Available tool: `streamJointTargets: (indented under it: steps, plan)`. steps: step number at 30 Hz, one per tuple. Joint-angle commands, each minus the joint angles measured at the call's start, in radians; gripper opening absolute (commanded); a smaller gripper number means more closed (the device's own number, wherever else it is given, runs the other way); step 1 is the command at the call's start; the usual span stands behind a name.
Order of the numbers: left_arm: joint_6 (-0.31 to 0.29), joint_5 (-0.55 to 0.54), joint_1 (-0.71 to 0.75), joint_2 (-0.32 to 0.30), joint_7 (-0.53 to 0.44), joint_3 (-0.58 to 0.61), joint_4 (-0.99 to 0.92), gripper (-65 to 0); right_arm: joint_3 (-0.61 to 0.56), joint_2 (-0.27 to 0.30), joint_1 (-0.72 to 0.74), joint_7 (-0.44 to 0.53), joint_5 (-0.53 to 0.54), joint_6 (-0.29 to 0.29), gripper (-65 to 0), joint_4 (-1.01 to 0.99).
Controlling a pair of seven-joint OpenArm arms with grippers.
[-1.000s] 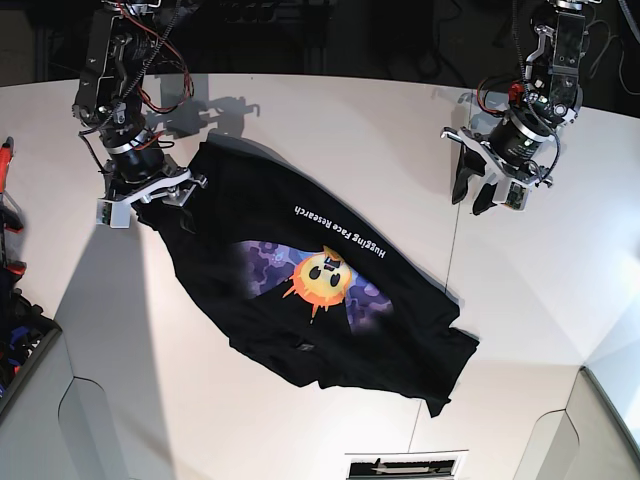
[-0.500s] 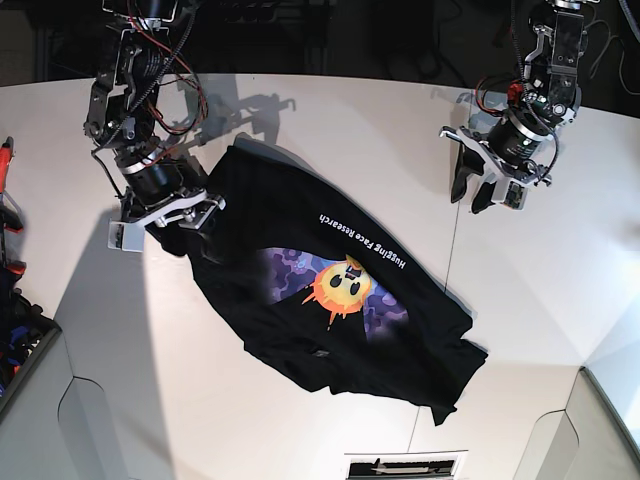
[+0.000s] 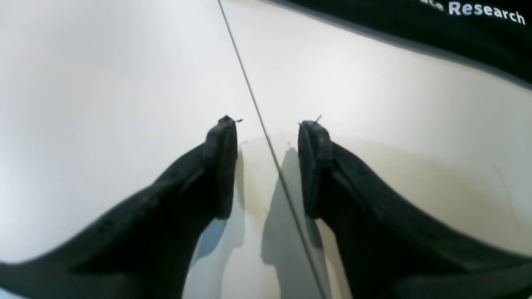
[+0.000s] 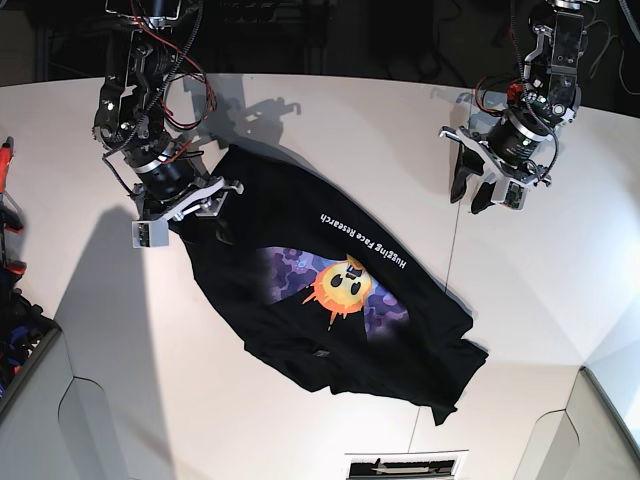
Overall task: Layout the t-shirt on the table in an organized manner, then fold the t-shirt properly
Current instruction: 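Grasp the shirt with the right gripper and drag it toward the right arm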
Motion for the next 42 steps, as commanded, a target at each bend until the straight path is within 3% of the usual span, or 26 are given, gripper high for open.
streamJointTargets:
  steps: [1, 3, 4, 7, 15, 18, 22, 25, 28, 29, 32, 33, 42]
  plan:
    - [0.003, -0.011, -0.005, -0.009, -0.019, -0.006, 0.013, -37.5, -0.001, 0.0, 0.013, 0.023, 0.014, 0.004, -43.6, 0.019]
    - [0.003, -0.011, -0.005, -0.009, -0.019, -0.006, 0.013, -37.5, -0.001, 0.0, 0.014, 0.023, 0.014, 0.006, -62.0, 0.019]
    - [0.003, -0.011, -0.005, -0.009, -0.019, -0.006, 0.013, -37.5, -0.001, 0.0, 0.014, 0.024, 0.014, 0.011, -65.0, 0.019]
    - [0.003, -0.011, -0.005, -0.008, -0.023, -0.006, 0.013, -37.5, -0.001, 0.0, 0.019, 0.024, 0.024, 0.053, -65.0, 0.02]
    - [-0.004, -0.011, -0.005, -0.009, -0.022, -0.006, 0.013, -37.5, -0.001, 0.0, 0.025, 0.024, 0.185, 0.081, -65.0, 0.119]
    - [-0.097, -0.019, -0.006, -0.009, -0.023, -0.006, 0.013, -37.5, 0.005, 0.0, 0.029, 0.031, 0.162, 0.081, -65.0, 0.245]
    - [-0.217, -0.099, -0.006, -0.008, -0.023, -0.006, 0.014, -37.5, 0.061, 0.01, 0.074, 0.032, 0.05, 0.074, -65.0, 0.406]
    - [-0.26, -0.131, -0.005, -0.008, -0.022, -0.006, 0.014, -37.5, 0.159, 0.042, 0.13, 0.031, 0.01, 0.036, -65.0, 0.441]
    - [-0.259, -0.134, -0.005, -0.008, -0.022, -0.006, 0.014, -37.5, 0.26, 0.086, 0.16, 0.015, 0.024, -0.044, -65.0, 0.417]
    - [-0.259, -0.133, -0.005, -0.009, -0.021, -0.006, 0.014, -37.5, 0.281, 0.101, 0.159, 0.005, 0.039, -0.055, -57.6, 0.403]
    - [-0.259, -0.134, -0.006, -0.009, -0.022, -0.006, 0.014, -37.5, 0.301, 0.125, 0.131, -0.003, 0.087, -0.057, -25.3, 0.361]
    - [-0.259, -0.134, -0.006, -0.008, -0.022, -0.006, 0.014, -37.5, 0.301, 0.124, 0.117, -0.005, 0.097, -0.055, -19.7, 0.351]
    - [-0.259, -0.145, -0.014, -0.008, -0.022, -0.006, 0.018, -37.5, 0.294, 0.085, -0.045, -0.119, 0.171, -0.023, -20.1, 0.323]
